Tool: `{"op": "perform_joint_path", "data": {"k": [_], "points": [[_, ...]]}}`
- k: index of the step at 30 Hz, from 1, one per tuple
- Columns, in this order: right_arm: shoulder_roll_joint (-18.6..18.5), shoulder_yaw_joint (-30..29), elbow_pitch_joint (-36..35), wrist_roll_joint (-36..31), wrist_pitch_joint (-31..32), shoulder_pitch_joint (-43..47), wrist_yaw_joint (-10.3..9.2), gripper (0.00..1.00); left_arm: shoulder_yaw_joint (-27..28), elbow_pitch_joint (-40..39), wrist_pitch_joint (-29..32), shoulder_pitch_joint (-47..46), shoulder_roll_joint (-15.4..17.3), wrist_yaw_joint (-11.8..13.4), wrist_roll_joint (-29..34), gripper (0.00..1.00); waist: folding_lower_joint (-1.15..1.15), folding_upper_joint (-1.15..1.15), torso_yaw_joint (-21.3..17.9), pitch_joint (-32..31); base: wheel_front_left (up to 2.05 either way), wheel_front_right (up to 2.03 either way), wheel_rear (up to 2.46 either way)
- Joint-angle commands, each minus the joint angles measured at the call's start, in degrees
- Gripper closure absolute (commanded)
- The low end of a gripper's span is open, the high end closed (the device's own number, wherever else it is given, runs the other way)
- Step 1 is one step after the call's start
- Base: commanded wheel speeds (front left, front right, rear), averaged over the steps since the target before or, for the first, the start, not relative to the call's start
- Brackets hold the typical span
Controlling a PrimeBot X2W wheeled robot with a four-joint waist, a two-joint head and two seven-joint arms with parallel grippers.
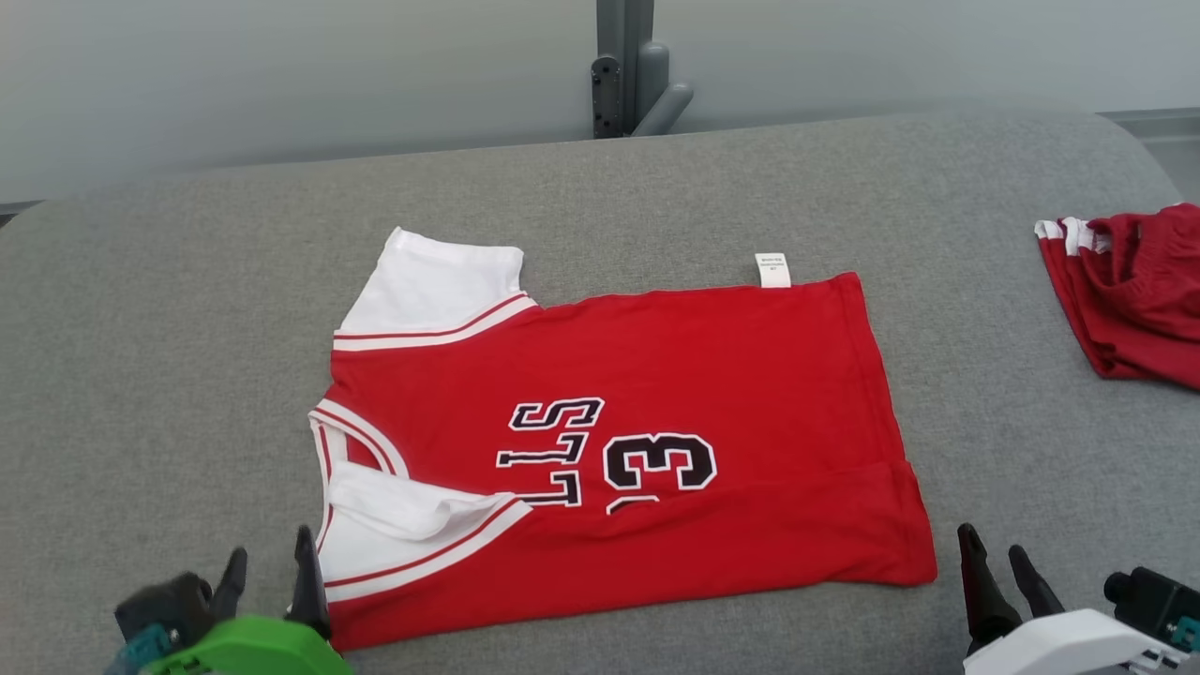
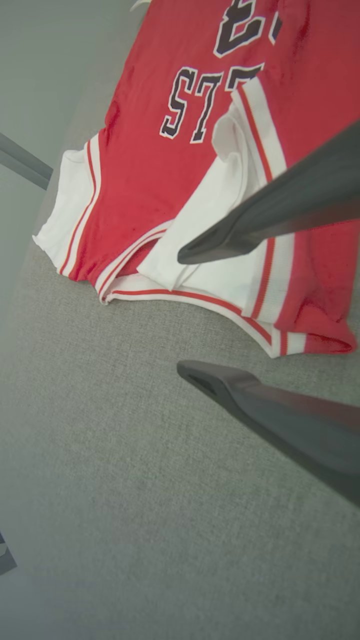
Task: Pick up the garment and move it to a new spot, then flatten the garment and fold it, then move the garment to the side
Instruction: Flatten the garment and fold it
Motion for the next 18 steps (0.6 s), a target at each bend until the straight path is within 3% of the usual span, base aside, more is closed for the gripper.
{"op": "perform_joint_path", "data": {"k": [1,11,18], "points": [[-0.07,-0.33,-1.37,-1.05,0.27,-1.24,0.01,0.0,-0.21,-0.42,0.51,-3.0,1.31,-0.43,0.78,0.0,0.0,0.0,-1.17,1.16,0.0,0.0,0.0],[-0.07,2.78,-9.16,-8.61,4.25,-10.0,0.01,0.0,-5.25,4.69,7.82,-24.94,8.5,-6.0,6.97,0.0,0.0,0.0,-5.75,9.37,0.0,0.0,0.0],[-0.07,5.19,-12.18,-10.37,6.08,-15.52,0.01,0.0,-6.83,12.84,10.15,-38.6,8.42,-7.5,8.97,0.0,0.0,0.0,-8.06,15.76,0.0,0.0,0.0]]}}
